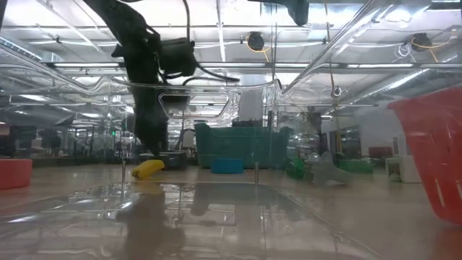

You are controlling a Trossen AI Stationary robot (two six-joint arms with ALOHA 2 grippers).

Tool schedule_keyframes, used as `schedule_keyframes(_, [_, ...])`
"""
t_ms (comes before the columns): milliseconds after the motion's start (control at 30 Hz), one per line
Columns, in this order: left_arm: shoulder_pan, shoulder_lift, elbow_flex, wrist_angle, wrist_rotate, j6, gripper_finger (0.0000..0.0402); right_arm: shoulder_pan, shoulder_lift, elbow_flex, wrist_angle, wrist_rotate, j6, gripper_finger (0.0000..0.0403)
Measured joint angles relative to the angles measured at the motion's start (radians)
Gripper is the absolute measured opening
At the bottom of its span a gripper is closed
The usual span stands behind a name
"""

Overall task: Pick and place Stapler, Stapler remover, tape
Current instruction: Put the black stapler into the green bin

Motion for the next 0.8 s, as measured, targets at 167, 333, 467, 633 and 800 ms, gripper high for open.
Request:
schedule_keyframes(167, [-0.021,0.022,-0.001,0.067,-0.085,0.007,0.0259,0.005,0.000,0.000,0.000,0.000,0.007,0.0238])
schedule_keyframes(333, [-0.016,0.009,0.019,0.098,-0.104,0.040,0.0259,0.006,0.000,0.000,0.000,0.000,0.013,0.0238])
schedule_keyframes(467, [0.021,0.008,0.042,0.107,-0.118,0.040,0.0259,0.006,0.000,0.000,0.002,0.000,0.013,0.0238])
schedule_keyframes(633, [0.079,0.007,0.056,0.122,-0.072,0.039,0.0259,0.006,0.000,0.000,0.004,0.000,0.017,0.0238])
schedule_keyframes(800, [0.113,0.011,0.056,0.075,-0.021,0.026,0.0259,0.006,0.000,0.000,0.001,0.000,0.021,0.0238])
